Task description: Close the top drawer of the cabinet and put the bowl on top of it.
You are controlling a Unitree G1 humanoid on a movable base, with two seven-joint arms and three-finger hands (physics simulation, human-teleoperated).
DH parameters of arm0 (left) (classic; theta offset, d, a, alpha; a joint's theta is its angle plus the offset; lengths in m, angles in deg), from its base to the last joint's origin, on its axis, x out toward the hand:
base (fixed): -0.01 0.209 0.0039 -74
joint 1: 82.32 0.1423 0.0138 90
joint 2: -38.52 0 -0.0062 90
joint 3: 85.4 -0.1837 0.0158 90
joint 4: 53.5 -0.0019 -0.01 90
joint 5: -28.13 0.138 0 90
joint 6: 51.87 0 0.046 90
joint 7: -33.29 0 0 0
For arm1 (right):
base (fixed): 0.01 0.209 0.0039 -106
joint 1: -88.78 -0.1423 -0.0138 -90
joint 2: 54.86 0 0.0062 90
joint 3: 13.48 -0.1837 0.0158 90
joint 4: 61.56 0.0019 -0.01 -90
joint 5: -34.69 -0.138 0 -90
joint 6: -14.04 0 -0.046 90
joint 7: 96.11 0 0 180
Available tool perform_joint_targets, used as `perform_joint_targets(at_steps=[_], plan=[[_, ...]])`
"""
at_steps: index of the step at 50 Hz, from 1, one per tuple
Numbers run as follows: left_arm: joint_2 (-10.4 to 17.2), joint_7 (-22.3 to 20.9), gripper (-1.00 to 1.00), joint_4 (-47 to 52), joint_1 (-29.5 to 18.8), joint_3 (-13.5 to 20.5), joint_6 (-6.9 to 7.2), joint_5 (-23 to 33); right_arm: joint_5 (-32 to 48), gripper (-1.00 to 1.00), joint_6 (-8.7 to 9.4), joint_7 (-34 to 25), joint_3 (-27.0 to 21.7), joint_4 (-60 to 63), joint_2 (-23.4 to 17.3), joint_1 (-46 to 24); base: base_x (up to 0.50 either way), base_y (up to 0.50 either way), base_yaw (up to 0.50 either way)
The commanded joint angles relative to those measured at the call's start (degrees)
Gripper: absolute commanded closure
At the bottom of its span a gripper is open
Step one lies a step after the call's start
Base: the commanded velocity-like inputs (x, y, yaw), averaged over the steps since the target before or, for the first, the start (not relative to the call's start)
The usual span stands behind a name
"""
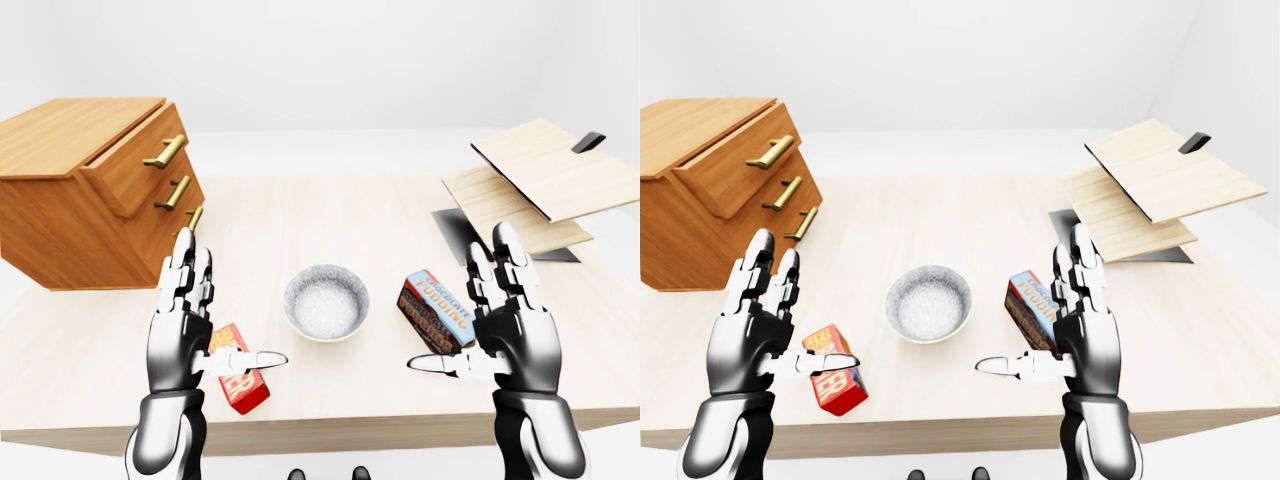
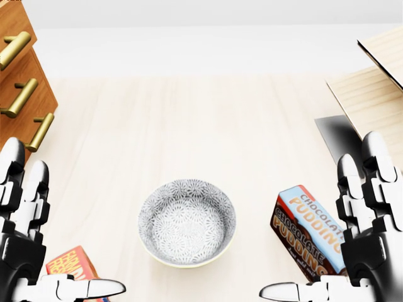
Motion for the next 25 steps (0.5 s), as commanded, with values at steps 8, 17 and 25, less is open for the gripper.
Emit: perform_joint_targets(at_steps=[8,17,25], plan=[[0.0,0.1,-1.0,1.0,0.5,-0.4,0.0,0.0,-0.2,-1.0,0.0,-0.6,-0.4,0.8,0.2,0.4,0.27,0.0,0.0],[0.1,0.1,-1.0,0.9,0.5,-0.6,0.0,0.0,0.0,-1.0,0.0,-1.3,0.0,0.1,0.3,0.9,0.21,0.0,0.0],[0.1,-0.1,-1.0,1.0,0.5,-0.4,0.0,-0.2,-0.7,-1.0,0.0,-1.8,-0.4,0.2,0.2,1.1,0.0,0.0,0.0]])
